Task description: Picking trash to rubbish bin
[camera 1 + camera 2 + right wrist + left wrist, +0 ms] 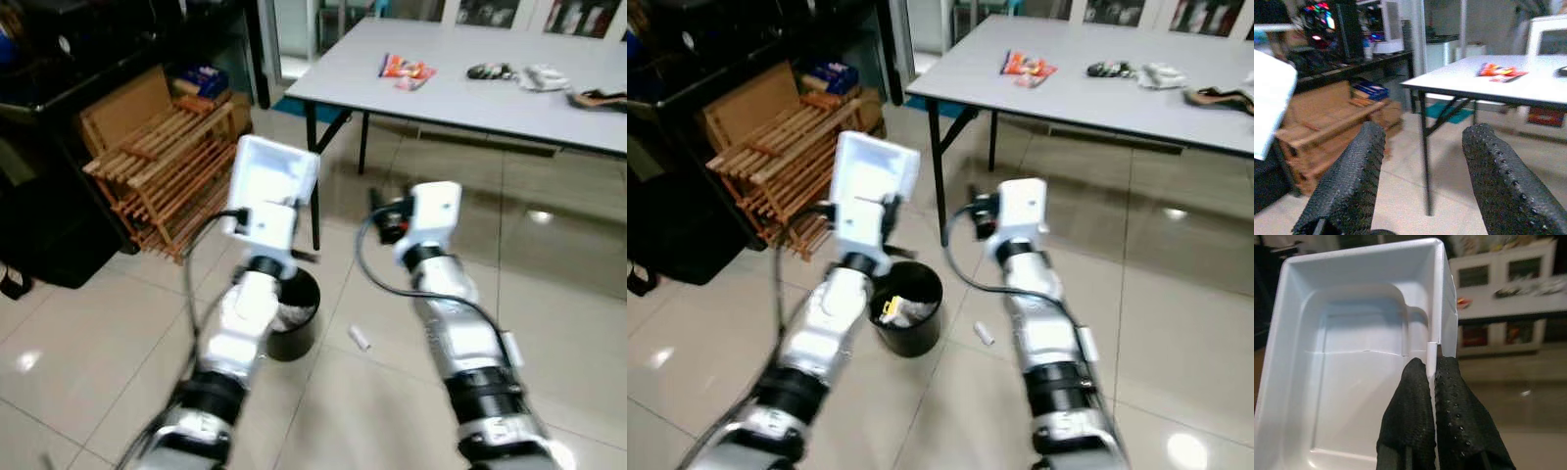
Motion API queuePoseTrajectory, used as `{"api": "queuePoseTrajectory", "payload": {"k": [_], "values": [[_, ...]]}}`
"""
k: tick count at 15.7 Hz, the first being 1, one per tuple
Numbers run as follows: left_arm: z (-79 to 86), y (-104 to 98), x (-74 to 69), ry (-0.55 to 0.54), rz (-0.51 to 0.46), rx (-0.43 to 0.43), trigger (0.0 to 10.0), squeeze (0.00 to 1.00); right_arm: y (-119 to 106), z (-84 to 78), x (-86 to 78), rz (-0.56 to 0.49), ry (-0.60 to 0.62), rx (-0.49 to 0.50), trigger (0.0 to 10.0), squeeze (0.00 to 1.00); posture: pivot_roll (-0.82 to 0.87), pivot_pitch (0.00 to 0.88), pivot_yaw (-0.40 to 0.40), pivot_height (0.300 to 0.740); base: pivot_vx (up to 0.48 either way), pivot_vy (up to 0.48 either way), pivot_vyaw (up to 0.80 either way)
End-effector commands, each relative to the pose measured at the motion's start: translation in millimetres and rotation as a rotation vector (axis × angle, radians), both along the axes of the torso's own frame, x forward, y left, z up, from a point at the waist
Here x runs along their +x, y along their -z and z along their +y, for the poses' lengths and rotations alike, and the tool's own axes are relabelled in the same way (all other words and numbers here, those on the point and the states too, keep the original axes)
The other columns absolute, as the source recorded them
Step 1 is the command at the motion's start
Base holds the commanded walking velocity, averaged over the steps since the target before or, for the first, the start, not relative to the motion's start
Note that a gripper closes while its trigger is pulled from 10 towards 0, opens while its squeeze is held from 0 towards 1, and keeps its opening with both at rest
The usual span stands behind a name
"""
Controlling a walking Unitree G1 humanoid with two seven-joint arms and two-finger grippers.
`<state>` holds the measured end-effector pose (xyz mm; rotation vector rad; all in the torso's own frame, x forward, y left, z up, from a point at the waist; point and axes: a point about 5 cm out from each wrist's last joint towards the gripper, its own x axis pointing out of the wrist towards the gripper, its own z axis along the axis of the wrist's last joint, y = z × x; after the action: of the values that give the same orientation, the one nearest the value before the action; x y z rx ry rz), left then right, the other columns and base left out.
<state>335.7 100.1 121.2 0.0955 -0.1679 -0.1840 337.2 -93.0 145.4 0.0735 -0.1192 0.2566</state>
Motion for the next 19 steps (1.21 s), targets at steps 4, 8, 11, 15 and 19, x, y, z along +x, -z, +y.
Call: {"api": "queuePoseTrajectory", "payload": {"k": [4, 8, 11, 15, 19], "values": [[-5.9, -2.3, 0.7, 0.011, 0.0, -0.009, 10.0, 0.0, -1.5, -5.7, 1.1, -0.003, 0.01, -0.017, 10.0, 0.0, 0.03, 0.022, 0.084, 0.74, 0.296, 0.0, 0.0], [-5.5, -2.6, 0.8, 0.01, -0.001, -0.01, 10.0, 0.0, -1.2, -5.0, 0.9, -0.003, 0.008, -0.017, 10.0, 0.0, 0.03, 0.021, 0.085, 0.74, 0.298, 0.0, 0.0], [-5.5, -2.6, 0.6, 0.012, -0.002, -0.009, 10.0, 0.0, -0.9, -4.4, 0.7, -0.001, 0.005, -0.017, 10.0, 0.0, 0.03, 0.019, 0.086, 0.74, 0.298, 0.0, 0.0], [-5.6, -2.2, 0.3, 0.013, -0.001, -0.009, 10.0, 0.0, 0.1, -3.9, 0.1, 0.001, 0.004, -0.019, 10.0, 0.0, 0.03, 0.017, 0.087, 0.74, 0.295, 0.0, 0.0], [-5.9, -1.9, 0.1, 0.013, 0.001, -0.008, 10.0, 0.0, 0.9, -3.2, -0.1, 0.005, 0.0, -0.023, 10.0, 0.0, 0.03, 0.018, 0.084, 0.74, 0.296, 0.0, 0.0]]}}
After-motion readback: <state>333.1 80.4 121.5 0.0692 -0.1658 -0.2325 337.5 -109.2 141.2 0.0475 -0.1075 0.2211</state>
